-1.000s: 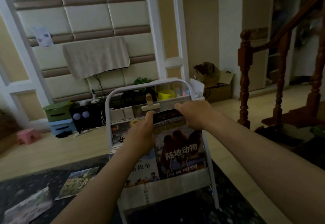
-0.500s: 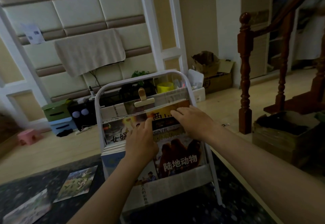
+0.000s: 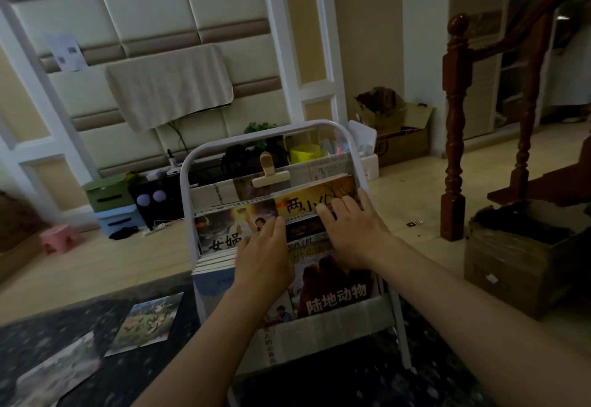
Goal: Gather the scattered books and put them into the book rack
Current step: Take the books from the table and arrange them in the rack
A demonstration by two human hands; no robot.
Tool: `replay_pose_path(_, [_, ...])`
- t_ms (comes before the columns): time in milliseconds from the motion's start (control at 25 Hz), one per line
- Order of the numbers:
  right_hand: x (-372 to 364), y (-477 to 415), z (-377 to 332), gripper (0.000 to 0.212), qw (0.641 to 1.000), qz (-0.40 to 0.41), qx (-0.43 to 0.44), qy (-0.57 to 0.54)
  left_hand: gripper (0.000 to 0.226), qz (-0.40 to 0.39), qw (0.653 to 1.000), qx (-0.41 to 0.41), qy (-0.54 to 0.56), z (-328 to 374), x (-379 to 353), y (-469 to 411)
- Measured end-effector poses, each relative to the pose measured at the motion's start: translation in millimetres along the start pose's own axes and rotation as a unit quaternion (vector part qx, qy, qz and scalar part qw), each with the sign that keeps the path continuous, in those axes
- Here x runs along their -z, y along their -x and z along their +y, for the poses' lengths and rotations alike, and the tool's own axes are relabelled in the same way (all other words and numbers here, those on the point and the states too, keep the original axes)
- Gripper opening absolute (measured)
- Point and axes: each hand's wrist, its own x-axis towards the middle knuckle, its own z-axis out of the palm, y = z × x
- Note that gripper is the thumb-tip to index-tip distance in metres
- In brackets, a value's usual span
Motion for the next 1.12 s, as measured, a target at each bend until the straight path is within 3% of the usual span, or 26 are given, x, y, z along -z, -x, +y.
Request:
replay_pose_path(280, [0.8, 1.1, -5.5, 0.091, 1.0, -0.01, -0.021, -0.008, 0.066, -0.008, 0.999, -0.002, 0.038, 2.4, 5.5, 4.5])
replay_pose_path(440, [9.9, 5.5, -10.1, 0.09, 0.999, -0.03, -0.036, -0.01, 0.063, -0.056, 0.997, 0.001, 0.06, 0.0, 14.4, 2.9])
replay_pose_path(760, [37.9, 16.5, -25.0, 0.099, 0.995, -0.074, -0.067, 0.003, 0.095, -0.141, 0.985, 0.018, 0.097, -24.7, 35.1, 20.9])
replay_pose_path(920, [49.2, 4.9, -59.9, 0.101, 0.997, -0.054, -0.048, -0.031, 0.08, -0.126, 0.989, 0.032, 0.065, -65.8, 43.6, 52.9])
replay_pose_path(1120, [68.2, -23.9, -138.5, 0.082, 0.997, -0.047, 0.033, -0.06, 0.055, -0.078, 0.99, 0.08, 0.083, -141.8, 43.3, 99.6])
